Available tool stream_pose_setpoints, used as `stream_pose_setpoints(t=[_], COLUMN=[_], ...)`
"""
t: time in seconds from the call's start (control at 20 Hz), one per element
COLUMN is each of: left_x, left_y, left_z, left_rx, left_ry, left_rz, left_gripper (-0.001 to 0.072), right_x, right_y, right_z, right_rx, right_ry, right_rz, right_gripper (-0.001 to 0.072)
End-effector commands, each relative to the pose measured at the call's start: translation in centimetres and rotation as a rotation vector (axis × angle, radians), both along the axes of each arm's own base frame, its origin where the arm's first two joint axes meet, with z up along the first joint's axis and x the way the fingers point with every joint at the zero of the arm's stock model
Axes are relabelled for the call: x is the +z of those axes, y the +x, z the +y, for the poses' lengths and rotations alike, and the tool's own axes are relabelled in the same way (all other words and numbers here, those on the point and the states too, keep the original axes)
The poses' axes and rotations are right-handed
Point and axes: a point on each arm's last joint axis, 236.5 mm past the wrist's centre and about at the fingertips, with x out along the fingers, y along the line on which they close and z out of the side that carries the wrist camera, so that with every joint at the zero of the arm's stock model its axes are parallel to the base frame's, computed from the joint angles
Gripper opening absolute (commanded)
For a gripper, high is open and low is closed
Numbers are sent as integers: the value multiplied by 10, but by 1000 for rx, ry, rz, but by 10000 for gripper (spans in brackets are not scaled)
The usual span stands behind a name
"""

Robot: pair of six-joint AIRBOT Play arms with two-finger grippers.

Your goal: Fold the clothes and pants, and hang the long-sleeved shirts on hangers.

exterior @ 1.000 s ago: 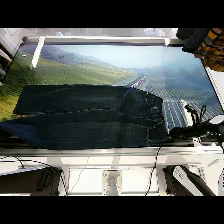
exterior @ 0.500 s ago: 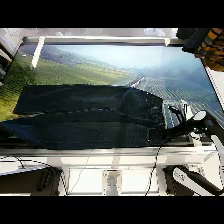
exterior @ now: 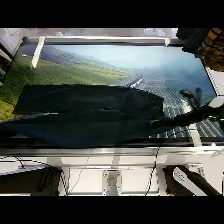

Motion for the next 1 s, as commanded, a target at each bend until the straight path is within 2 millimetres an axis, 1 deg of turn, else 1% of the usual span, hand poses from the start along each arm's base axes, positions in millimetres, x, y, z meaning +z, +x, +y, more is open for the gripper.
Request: stream_pose_setpoints(t=[0.0, 0.05, 0.1, 0.2, 0.25, 0.3, 0.4, 0.45, 0.5, 0.55, 0.7, 0.75, 0.8, 0.85, 0.9, 0.95], left_x=[3, 3, 4, 9, 17, 35, 82, 99, 109, 111, 109, 109, 103, 88, 59, 26], left_y=[4, 4, 5, 7, 12, 21, 37, 41, 45, 49, 67, 76, 86, 91, 91, 83], left_z=[8, 8, 8, 8, 9, 10, 11, 13, 12, 9, -11, -23, -38, -52, -68, -79], left_rx=[48, 48, 47, 49, 57, 62, 54, 64, 63, 52, -14, -54, -102, -156, -224, -278], left_ry=[-10, -10, -10, -16, -23, -25, 4, 5, 8, 9, -7, -16, -19, -13, 4, 20], left_rz=[-13, -13, -15, -38, -79, -163, -382, -454, -494, -501, -494, -492, -466, -399, -275, -124], left_gripper=[19, 19, 19, 19, 19, 19, 19, 19, 19, 19, 19, 19, 19, 19, 18, 19], right_x=[48, 57, 64, 78, 86, 94, 111, 120, 129, 135, 142, 146, 148, 149, 149, 149], right_y=[17, 15, 10, 9, 12, 17, 27, 29, 31, 31, 28, 29, 30, 30, 30, 30], right_z=[-55, -65, -70, -71, -75, -79, -95, -101, -107, -111, -113, -111, -111, -113, -113, -114], right_rx=[-202, -246, -273, -304, -331, -352, -426, -451, -468, -486, -494, -487, -487, -488, -490, -490], right_ry=[-49, -34, -2, 70, 91, 104, 96, 92, 90, 93, 93, 93, 86, 79, 77, 77], right_rz=[-159, -197, -225, -286, -329, -376, -478, -523, -564, -590, -599, -609, -617, -619, -621, -621], right_gripper=[30, 30, 30, 30, 30, 30, 30, 30, 30, 30, 31, 31, 30, 30, 31, 31])
